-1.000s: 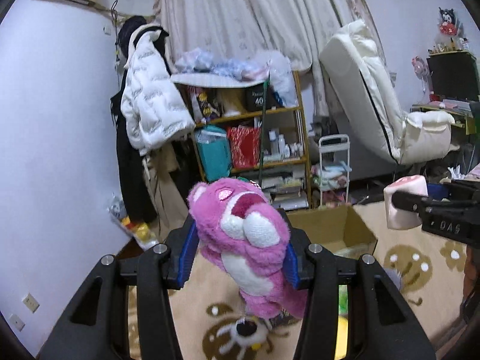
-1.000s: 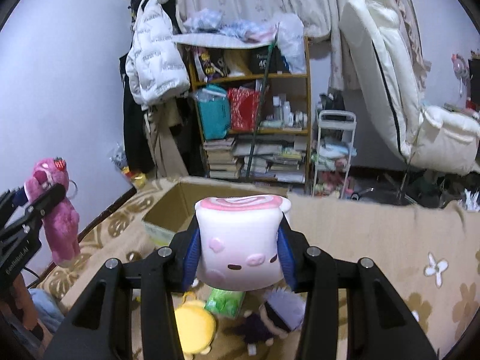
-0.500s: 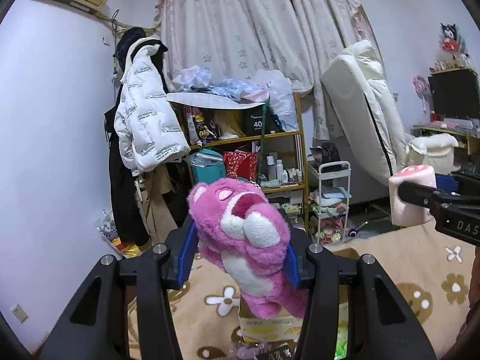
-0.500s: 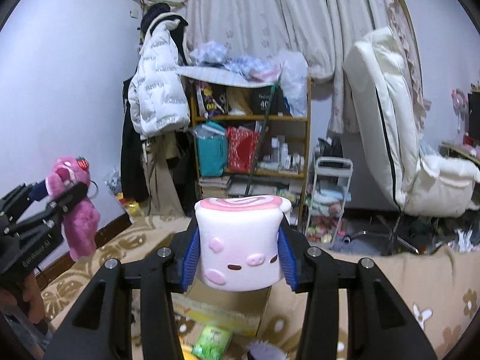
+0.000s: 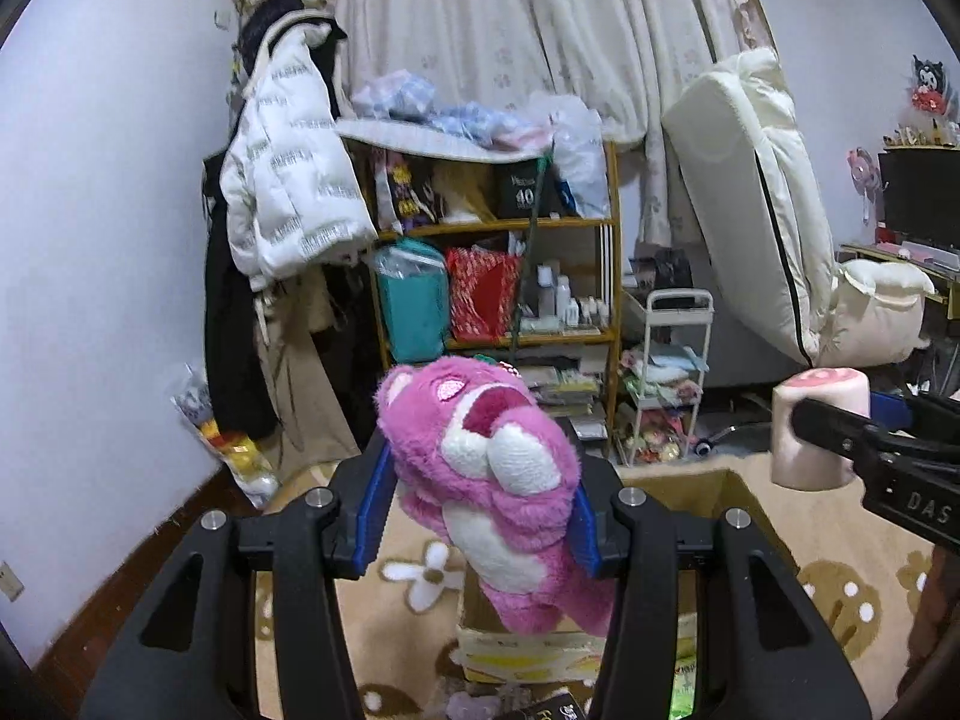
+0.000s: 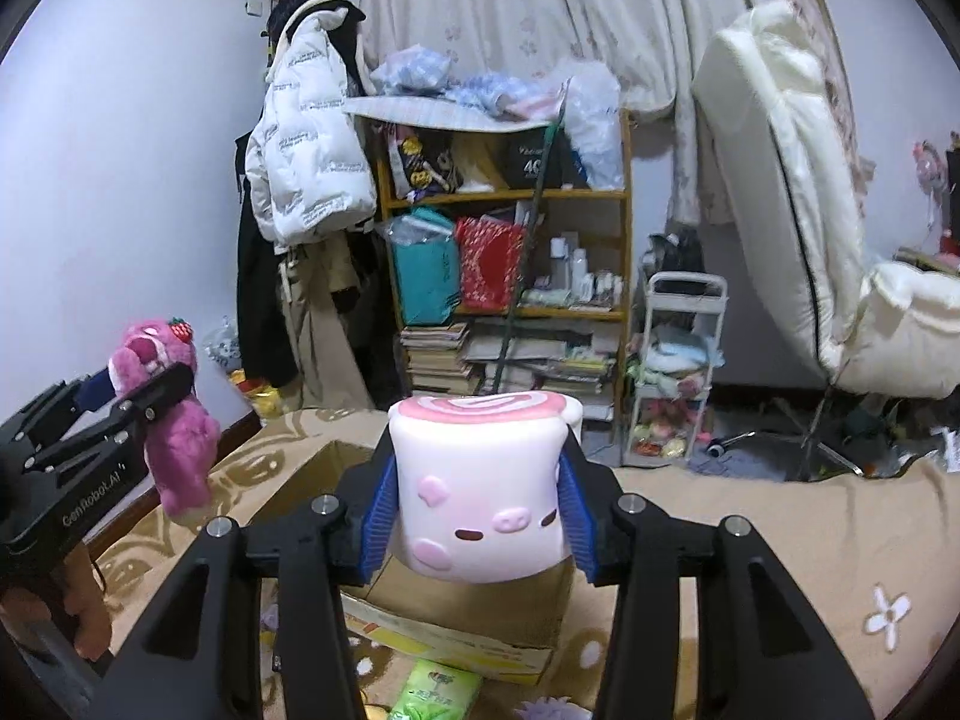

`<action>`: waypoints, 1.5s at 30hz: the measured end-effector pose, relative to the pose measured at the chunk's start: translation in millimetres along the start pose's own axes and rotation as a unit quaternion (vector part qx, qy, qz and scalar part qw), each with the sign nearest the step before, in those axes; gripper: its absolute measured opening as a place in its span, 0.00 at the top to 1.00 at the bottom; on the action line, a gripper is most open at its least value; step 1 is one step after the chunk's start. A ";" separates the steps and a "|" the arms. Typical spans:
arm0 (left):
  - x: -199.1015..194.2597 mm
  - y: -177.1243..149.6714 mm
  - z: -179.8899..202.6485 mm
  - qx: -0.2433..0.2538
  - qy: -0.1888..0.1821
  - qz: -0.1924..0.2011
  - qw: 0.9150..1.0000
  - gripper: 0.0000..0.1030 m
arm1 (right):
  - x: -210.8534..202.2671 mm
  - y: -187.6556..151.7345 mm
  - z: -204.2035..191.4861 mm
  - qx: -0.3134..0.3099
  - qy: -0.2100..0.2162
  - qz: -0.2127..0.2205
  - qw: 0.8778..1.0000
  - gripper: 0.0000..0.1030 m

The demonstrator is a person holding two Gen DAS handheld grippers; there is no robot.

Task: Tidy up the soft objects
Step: 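Lift the pink bear and marshmallow plush with both tools toward the cardboard box, then open both tools to drop the bear and marshmallow plush into the box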

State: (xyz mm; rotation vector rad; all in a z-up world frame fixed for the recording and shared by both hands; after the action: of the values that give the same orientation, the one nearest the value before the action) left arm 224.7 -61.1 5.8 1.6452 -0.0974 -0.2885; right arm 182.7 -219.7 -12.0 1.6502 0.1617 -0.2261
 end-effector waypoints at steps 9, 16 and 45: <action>28.8 -42.1 18.4 0.002 -0.023 -0.055 0.998 0.52 | 30.2 -31.7 1.5 0.027 0.032 -0.019 0.999 0.50; 36.7 -60.5 27.1 0.014 -0.034 -0.077 0.996 0.50 | 43.4 -52.7 9.0 0.034 0.035 -0.042 0.998 0.47; 3.7 -51.0 -32.6 0.001 0.027 -0.129 0.991 0.10 | 26.1 -57.2 -3.6 0.028 0.038 -0.070 0.996 0.08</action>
State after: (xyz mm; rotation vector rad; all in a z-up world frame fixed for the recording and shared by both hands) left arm 230.8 -25.4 -42.8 1.6667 0.1577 -0.4406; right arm 194.4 -211.6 -73.3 1.7066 0.3308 -0.2769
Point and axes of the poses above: each gripper's, at about its wrist camera, not at the fingertips, and x roughly the way its jaws point, z to its right, y to its top, the point moved 10 cm from there along x, roughly the way its jaws point, and after that the axes turned 11 degrees about z, right-handed, at the moved point
